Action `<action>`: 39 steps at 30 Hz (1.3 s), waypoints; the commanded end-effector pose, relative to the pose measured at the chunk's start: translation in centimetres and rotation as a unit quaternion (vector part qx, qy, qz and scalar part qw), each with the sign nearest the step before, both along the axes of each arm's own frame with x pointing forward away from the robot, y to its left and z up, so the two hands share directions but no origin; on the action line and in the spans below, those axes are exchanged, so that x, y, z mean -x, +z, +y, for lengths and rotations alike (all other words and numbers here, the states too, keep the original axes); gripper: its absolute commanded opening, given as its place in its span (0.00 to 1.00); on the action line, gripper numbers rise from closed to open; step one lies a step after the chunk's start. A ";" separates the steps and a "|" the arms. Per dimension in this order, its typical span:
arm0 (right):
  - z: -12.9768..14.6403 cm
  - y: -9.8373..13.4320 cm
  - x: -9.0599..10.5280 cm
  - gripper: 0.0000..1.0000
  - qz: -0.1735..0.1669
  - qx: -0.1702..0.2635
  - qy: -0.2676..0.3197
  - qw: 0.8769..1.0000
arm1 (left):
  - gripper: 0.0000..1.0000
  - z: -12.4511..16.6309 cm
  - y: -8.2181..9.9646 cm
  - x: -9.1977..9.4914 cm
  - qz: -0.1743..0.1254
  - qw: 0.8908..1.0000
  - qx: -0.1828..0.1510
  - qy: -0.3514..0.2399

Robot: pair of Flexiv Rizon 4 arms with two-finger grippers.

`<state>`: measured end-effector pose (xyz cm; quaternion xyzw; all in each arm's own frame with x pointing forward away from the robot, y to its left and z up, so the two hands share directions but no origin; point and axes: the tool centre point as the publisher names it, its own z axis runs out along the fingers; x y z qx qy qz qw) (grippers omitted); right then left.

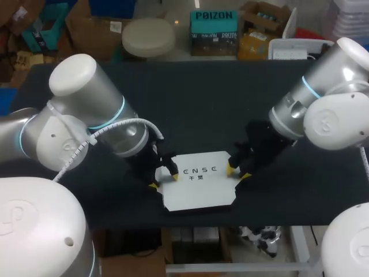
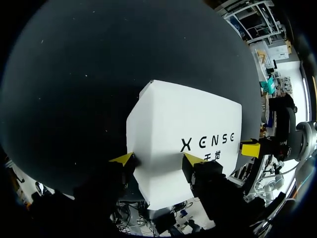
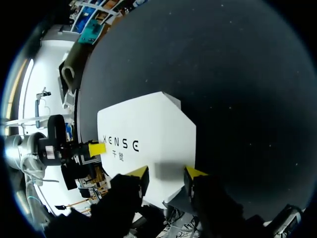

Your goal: Assemble the packaging by folding the flat box into shape, placing the metal phone stand inside, and closing the box properly

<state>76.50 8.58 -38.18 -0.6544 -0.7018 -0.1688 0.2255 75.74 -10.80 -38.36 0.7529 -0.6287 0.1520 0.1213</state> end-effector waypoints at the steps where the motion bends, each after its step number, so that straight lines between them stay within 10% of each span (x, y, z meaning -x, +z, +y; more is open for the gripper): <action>1: 0.0 0.0 -0.1 0.48 0.002 0.000 0.002 1.000 | 0.63 -0.2 -0.4 -0.1 0.000 1.000 -0.003 0.000; 23: 0.0 0.0 -0.1 0.49 0.002 0.000 0.002 1.000 | 0.45 -0.2 -0.4 -0.1 0.000 1.000 -0.003 0.000; 39: 0.5 -0.1 -0.2 0.52 -0.007 0.010 0.009 1.000 | 0.52 -0.6 -0.5 0.4 -0.016 1.000 -0.007 -0.002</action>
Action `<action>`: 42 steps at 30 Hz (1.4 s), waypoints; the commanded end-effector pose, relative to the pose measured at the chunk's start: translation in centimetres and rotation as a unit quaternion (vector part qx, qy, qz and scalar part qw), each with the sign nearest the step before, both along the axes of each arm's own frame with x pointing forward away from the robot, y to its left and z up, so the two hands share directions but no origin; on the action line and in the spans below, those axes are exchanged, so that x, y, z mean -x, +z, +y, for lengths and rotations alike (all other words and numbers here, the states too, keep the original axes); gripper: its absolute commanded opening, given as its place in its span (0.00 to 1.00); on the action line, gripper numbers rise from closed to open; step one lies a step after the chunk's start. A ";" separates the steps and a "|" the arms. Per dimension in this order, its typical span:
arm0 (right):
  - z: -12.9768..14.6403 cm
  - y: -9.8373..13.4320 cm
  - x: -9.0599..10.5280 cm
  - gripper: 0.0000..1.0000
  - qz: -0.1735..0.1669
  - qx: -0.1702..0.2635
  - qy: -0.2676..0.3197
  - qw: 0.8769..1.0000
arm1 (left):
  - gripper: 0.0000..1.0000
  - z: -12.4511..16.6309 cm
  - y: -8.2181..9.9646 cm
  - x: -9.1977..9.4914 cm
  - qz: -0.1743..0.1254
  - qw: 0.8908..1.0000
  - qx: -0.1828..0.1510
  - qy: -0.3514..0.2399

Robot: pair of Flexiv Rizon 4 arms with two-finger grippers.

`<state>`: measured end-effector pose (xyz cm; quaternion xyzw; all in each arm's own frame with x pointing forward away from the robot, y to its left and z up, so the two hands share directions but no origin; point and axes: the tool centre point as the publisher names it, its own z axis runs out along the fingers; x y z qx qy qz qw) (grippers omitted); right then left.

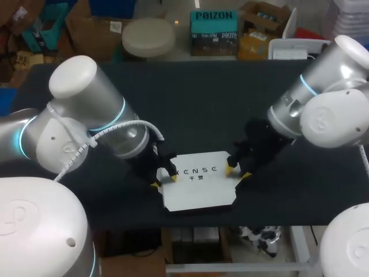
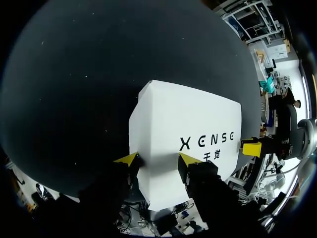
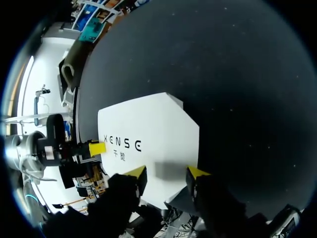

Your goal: Assemble the packaging by folding the flat box into shape, placing the metal phone stand inside, and closing the box properly

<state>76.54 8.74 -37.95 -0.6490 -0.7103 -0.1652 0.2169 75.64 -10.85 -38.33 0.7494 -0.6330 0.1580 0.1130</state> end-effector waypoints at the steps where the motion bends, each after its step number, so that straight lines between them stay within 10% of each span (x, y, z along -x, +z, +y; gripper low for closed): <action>1: 0.4 -0.3 -0.2 0.51 0.000 0.001 0.001 1.000 | 0.51 -0.6 -0.5 0.3 -0.006 1.000 -0.004 0.001; 42: 0.6 -1.6 -0.8 0.51 -0.036 -0.054 0.009 0.998 | 0.56 -0.8 -0.9 0.0 -0.074 0.996 0.035 -0.020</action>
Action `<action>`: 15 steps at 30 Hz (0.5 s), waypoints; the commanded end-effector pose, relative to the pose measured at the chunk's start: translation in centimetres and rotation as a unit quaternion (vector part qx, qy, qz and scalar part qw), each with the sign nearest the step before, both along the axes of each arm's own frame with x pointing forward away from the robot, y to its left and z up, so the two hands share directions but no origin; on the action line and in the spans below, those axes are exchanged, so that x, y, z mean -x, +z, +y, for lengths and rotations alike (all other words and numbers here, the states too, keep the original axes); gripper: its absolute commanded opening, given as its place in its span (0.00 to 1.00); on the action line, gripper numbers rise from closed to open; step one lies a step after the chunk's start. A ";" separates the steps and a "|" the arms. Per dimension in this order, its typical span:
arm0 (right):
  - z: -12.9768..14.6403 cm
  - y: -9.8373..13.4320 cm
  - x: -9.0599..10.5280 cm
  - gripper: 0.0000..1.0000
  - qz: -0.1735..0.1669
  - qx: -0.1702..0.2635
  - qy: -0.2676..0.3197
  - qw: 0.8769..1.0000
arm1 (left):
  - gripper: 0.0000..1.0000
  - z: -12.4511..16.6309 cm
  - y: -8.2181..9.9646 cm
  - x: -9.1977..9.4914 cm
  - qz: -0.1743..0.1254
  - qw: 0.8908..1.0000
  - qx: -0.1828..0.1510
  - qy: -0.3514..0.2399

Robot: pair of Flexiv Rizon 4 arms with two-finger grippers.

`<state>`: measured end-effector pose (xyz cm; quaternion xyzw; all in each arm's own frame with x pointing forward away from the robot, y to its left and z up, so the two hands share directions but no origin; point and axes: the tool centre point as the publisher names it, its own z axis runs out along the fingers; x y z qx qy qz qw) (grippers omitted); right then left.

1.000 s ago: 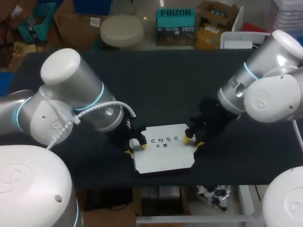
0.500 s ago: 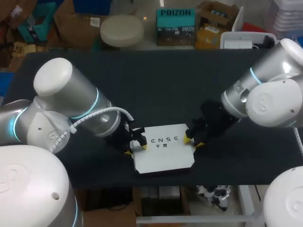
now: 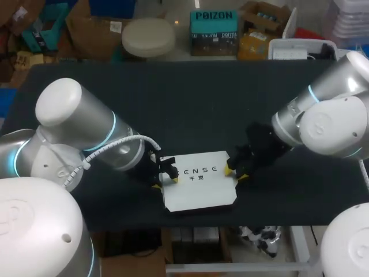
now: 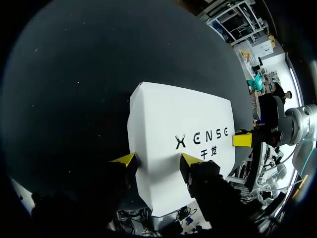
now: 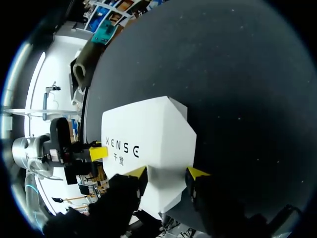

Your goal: Assemble the packaging by folding the flat box into shape, placing the metal phone stand inside, and closing the box properly

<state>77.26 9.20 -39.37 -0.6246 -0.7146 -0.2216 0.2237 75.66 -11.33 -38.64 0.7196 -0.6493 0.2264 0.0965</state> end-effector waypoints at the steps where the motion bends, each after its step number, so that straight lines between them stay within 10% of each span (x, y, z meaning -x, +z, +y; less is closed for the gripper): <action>1: 0.1 -0.2 -0.1 0.51 -0.001 -0.006 0.000 1.000 | 0.56 -0.3 -0.5 0.0 -0.008 1.000 0.006 0.000; 15: 0.7 0.0 0.2 0.50 -0.025 -0.006 0.007 1.000 | 0.55 -0.4 -0.5 0.0 -0.024 1.000 0.013 -0.007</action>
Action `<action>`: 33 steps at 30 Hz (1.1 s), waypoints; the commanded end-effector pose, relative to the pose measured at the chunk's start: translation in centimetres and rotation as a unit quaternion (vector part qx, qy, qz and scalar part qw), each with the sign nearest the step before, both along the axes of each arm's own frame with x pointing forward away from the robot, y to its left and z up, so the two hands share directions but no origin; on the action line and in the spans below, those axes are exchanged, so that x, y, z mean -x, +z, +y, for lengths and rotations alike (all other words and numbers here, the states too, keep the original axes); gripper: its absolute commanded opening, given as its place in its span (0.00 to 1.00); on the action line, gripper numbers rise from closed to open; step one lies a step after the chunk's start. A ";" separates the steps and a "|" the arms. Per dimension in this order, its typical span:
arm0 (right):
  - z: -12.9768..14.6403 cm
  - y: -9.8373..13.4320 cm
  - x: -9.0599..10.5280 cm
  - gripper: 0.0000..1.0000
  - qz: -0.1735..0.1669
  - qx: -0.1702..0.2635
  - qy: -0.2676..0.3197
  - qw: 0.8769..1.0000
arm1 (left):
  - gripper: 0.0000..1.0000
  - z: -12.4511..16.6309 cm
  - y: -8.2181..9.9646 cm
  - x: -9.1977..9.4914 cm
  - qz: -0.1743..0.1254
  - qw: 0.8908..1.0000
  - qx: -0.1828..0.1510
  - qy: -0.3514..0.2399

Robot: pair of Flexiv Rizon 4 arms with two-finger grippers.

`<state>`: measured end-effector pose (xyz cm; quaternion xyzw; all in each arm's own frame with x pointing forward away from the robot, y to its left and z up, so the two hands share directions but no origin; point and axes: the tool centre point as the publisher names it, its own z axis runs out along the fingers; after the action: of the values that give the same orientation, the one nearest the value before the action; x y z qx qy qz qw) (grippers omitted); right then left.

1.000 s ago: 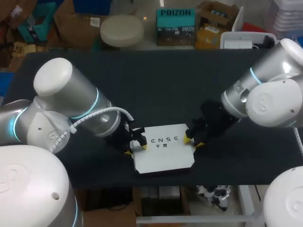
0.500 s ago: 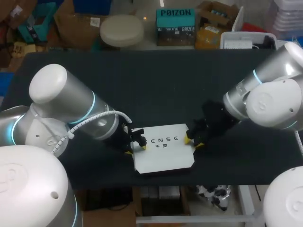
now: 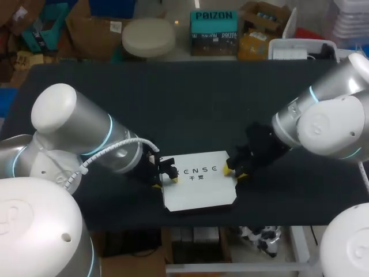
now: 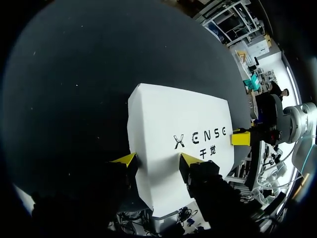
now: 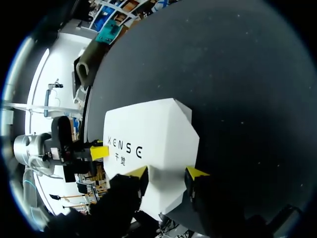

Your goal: Assemble the packaging by folding the flat box into shape, placing the metal phone stand inside, and closing the box properly

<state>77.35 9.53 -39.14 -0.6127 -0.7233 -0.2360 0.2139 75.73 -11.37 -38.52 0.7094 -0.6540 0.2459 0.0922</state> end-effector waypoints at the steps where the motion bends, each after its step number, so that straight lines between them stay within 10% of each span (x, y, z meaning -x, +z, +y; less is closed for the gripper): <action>1: 0.4 -0.3 0.3 0.49 -0.004 -0.002 -0.002 1.000 | 0.56 -0.4 -0.6 0.1 -0.005 1.000 0.006 -0.001; 33: 0.6 -0.7 0.2 0.49 -0.001 -0.034 -0.001 0.999 | 0.53 0.3 -0.4 0.5 0.000 0.993 0.102 -0.064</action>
<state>77.03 9.95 -39.52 -0.6077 -0.7142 -0.2622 0.2279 75.23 -11.14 -38.57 0.6594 -0.6703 0.2959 0.1686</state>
